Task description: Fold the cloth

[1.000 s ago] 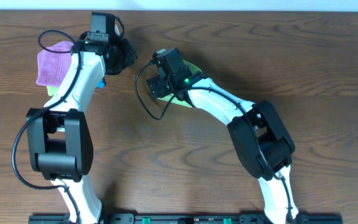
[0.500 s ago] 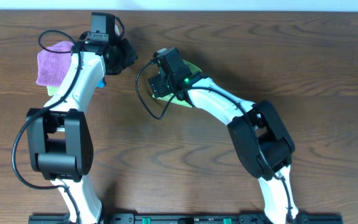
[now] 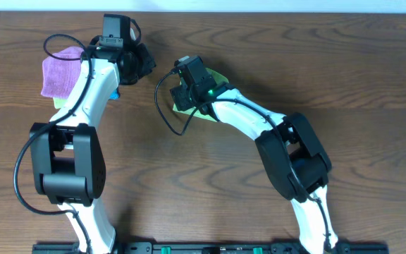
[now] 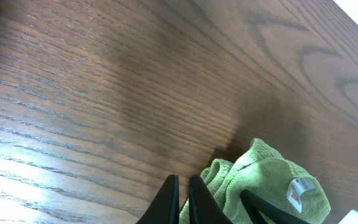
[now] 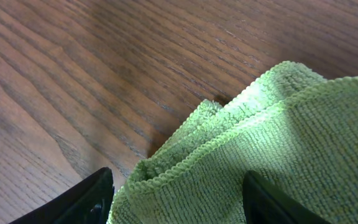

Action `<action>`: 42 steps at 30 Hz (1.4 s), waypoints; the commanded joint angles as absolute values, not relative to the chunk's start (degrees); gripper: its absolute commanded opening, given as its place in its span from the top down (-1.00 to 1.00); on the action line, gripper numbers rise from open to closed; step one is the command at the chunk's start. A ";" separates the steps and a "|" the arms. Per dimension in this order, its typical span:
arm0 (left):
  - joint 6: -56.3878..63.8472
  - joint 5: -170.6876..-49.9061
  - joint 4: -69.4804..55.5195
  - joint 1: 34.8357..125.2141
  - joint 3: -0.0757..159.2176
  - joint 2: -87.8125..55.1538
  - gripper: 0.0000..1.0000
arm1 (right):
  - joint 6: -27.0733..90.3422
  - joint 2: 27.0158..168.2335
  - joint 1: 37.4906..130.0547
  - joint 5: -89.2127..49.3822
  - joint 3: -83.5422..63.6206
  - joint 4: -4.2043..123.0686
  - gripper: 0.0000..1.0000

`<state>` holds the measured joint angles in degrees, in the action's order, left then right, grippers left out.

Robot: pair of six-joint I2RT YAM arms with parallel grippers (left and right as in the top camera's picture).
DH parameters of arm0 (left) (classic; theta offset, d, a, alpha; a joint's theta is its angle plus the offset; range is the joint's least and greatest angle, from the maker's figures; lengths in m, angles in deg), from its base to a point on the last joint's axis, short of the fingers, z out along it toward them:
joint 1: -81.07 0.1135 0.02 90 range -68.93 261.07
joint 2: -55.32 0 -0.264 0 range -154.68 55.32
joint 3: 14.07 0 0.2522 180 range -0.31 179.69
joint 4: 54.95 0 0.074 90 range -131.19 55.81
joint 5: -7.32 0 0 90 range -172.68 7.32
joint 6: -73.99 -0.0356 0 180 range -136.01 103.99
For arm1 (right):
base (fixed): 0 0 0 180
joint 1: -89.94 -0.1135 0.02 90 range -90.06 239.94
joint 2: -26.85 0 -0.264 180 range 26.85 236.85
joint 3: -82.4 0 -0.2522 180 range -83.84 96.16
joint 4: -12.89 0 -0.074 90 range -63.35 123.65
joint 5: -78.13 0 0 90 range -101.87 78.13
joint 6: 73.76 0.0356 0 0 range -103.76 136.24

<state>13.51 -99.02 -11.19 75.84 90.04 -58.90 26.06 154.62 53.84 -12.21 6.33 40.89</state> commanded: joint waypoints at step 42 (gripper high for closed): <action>12.31 -99.26 -11.01 76.25 89.60 -57.37 0.84 | 26.48 150.16 48.27 -12.56 7.36 56.54 0.97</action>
<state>13.51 -99.02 -11.19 75.84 90.04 -58.90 26.26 151.69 49.32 -11.97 6.44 56.30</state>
